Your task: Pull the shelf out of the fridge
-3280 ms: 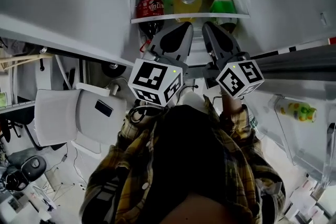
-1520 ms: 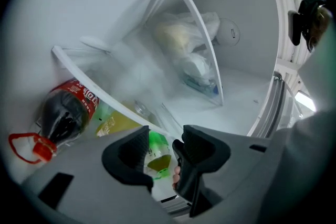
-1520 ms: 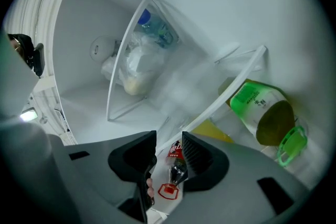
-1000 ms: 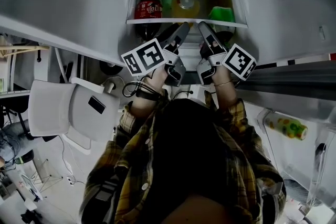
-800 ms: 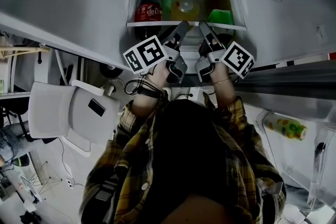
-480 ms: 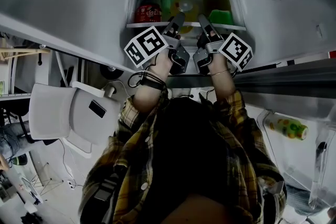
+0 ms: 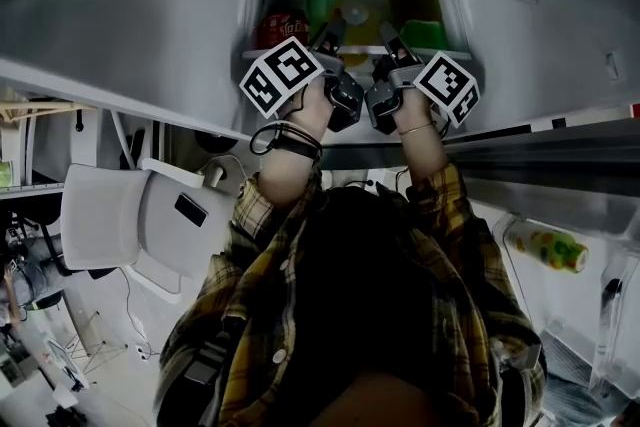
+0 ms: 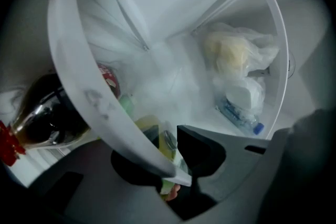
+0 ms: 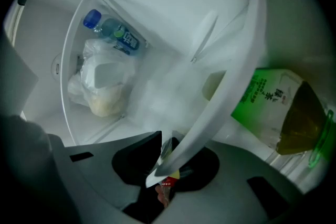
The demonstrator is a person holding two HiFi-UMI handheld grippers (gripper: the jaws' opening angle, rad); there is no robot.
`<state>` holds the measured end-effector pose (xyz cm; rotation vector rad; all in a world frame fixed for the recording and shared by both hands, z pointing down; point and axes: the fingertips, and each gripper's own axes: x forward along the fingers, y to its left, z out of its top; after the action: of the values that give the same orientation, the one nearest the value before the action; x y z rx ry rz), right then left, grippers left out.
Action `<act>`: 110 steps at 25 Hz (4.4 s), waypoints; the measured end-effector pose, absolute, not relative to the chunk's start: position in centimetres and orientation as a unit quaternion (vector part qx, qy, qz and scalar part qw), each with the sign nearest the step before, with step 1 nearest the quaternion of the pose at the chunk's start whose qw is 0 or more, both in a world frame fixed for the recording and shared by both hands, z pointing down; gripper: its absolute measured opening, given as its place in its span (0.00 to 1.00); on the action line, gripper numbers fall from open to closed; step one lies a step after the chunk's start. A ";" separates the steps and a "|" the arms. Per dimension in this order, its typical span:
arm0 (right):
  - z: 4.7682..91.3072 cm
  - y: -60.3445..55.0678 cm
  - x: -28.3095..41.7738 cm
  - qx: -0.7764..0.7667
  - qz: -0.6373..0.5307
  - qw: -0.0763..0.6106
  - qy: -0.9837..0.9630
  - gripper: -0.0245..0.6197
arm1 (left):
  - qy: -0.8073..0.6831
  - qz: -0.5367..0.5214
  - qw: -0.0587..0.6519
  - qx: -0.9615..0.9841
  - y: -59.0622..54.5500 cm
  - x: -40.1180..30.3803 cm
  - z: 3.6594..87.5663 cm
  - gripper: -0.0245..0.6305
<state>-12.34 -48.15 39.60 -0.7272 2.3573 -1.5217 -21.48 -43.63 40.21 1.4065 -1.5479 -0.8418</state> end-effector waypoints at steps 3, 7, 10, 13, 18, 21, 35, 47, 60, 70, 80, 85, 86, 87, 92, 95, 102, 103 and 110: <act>39.6 -48.1 -12.2 -0.241 -0.535 0.139 0.797 0.15 | -0.608 -0.361 0.429 0.562 -43.5 -21.7 40.0 0.16; 39.6 -48.1 -12.1 -0.242 -0.541 0.148 0.792 0.14 | -0.607 -0.370 0.420 0.564 -43.4 -21.8 39.7 0.13; 39.8 -47.8 -12.0 -0.241 -0.543 0.152 0.790 0.14 | -0.610 -0.370 0.418 0.563 -43.2 -21.7 39.9 0.12; 40.1 -47.4 -11.8 -0.237 -0.545 0.153 0.789 0.13 | -0.609 -0.373 0.418 0.562 -42.8 -21.5 40.2 0.12; 39.8 -47.0 -11.6 -0.234 -0.549 0.152 0.788 0.13 | -0.602 -0.385 0.424 0.556 -42.4 -21.2 39.9 0.11; 39.8 -46.4 -11.2 -0.233 -0.553 0.152 0.785 0.13 | -0.597 -0.391 0.429 0.554 -41.7 -20.8 40.0 0.11; 39.9 -43.0 -9.3 -0.228 -0.543 0.141 0.796 0.13 | -0.586 -0.402 0.429 0.558 -38.3 -18.8 39.9 0.10; 39.7 -39.7 -7.2 -0.210 -0.537 0.141 0.805 0.13 | -0.576 -0.402 0.421 0.573 -35.0 -16.5 39.9 0.10; 38.6 -36.2 -5.5 -0.194 -0.535 0.145 0.810 0.13 | -0.561 -0.406 0.411 0.593 -31.6 -14.6 38.9 0.10; 38.5 -33.6 -3.6 -0.195 -0.537 0.151 0.807 0.13 | -0.553 -0.413 0.412 0.595 -29.0 -12.5 38.7 0.11; 38.5 -31.6 -2.4 -0.193 -0.538 0.146 0.808 0.13 | -0.541 -0.428 0.431 0.582 -26.8 -11.1 39.1 0.11; 38.6 -31.2 -2.0 -0.195 -0.535 0.143 0.810 0.13 | -0.547 -0.416 0.431 0.584 -26.2 -10.9 39.5 0.11; 38.6 -31.2 -2.0 -0.195 -0.535 0.144 0.810 0.13 | -0.549 -0.414 0.431 0.585 -26.2 -10.9 39.6 0.11; 38.6 -31.2 -2.0 -0.195 -0.535 0.143 0.810 0.13 | -0.549 -0.414 0.431 0.584 -26.1 -11.0 39.6 0.11; 38.6 -31.2 -1.9 -0.195 -0.537 0.143 0.808 0.13 | -0.548 -0.416 0.430 0.584 -26.2 -10.9 39.6 0.11; 38.6 -31.2 -1.9 -0.194 -0.537 0.144 0.808 0.13 | -0.547 -0.416 0.431 0.585 -26.2 -10.9 39.6 0.11; 38.5 -31.3 -2.0 -0.194 -0.540 0.144 0.807 0.13 | -0.542 -0.422 0.432 0.585 -26.3 -10.9 39.3 0.11; 38.5 -31.3 -2.0 -0.193 -0.540 0.144 0.807 0.13 | -0.541 -0.423 0.432 0.584 -26.3 -10.9 39.3 0.11; 38.5 -31.3 -2.1 -0.194 -0.539 0.142 0.807 0.13 | -0.538 -0.430 0.433 0.582 -26.3 -10.9 39.1 0.11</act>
<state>-2.08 -31.27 38.46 -0.5595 2.3293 -1.5546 -10.94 -26.32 39.13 1.4491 -1.3401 -1.0703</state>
